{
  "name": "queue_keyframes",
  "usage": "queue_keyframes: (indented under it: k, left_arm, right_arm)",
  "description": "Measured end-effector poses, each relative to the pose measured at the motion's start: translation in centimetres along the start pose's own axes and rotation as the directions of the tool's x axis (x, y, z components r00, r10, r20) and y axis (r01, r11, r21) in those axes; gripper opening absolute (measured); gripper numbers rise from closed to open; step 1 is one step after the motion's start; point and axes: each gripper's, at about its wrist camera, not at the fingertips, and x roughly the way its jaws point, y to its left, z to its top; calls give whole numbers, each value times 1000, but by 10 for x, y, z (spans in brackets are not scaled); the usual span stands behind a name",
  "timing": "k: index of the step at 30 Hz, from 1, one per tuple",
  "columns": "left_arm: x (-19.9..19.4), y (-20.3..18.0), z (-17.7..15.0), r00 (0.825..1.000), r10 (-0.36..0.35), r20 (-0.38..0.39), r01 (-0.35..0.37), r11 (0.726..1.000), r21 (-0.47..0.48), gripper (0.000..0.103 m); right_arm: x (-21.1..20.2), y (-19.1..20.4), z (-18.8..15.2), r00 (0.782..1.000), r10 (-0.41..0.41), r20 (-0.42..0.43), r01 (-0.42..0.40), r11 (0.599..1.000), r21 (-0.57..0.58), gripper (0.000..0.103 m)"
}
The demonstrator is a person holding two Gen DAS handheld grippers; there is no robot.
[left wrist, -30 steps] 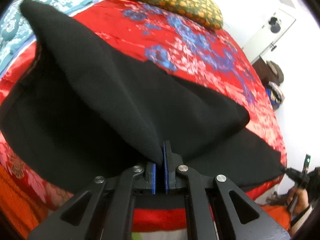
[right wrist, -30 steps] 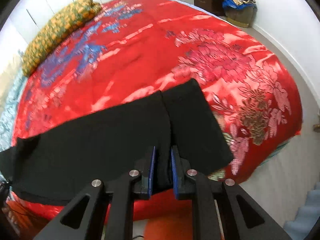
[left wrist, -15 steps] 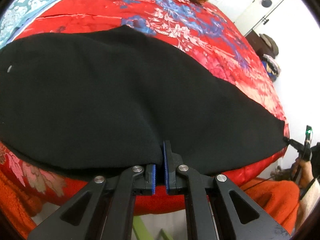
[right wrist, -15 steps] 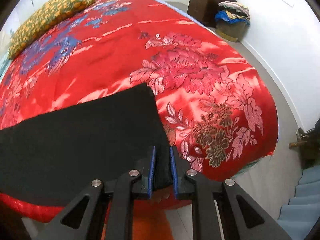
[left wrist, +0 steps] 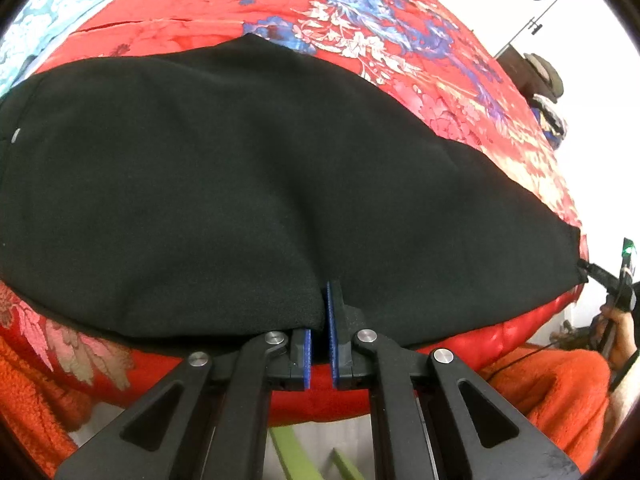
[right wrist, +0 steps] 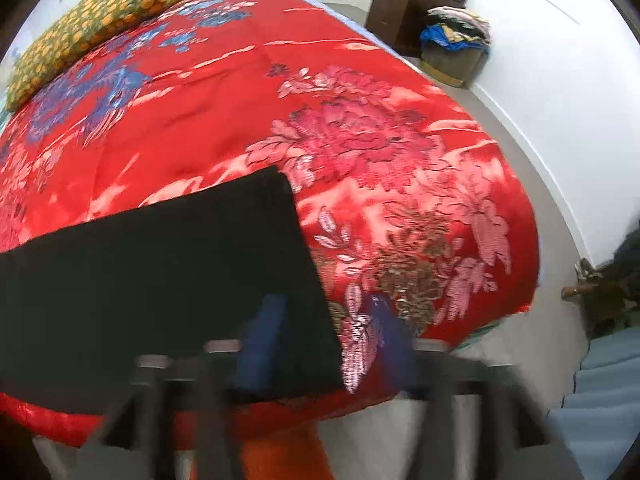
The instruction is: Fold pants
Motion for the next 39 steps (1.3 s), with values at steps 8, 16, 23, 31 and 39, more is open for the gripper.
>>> queue_keyframes:
  k: [8, 16, 23, 31, 39]
  left_arm:
    - [-2, 7, -4, 1000, -12, -25, 11, 1000, -17, 6]
    - [-13, 17, -13, 997, 28, -70, -32, 998, -53, 68]
    - [-63, 26, -43, 1000, 4, -29, -5, 1000, -27, 75]
    - [-50, 72, 47, 979, 170, 110, -169, 985, -15, 91]
    - [-7, 118, 60, 941, 326, 93, -323, 945, -40, 85]
  right_arm:
    - [-86, 14, -3, 953, -138, 269, 135, 990, 30, 89]
    - [-103, 203, -45, 924, 347, 159, -301, 919, -256, 95]
    - [-46, 298, -89, 937, 349, -6, -321, 856, -406, 98]
    - [-36, 289, -81, 923, 385, 11, -360, 872, -330, 103]
    - [-36, 288, -84, 920, 389, 52, -350, 873, -339, 103]
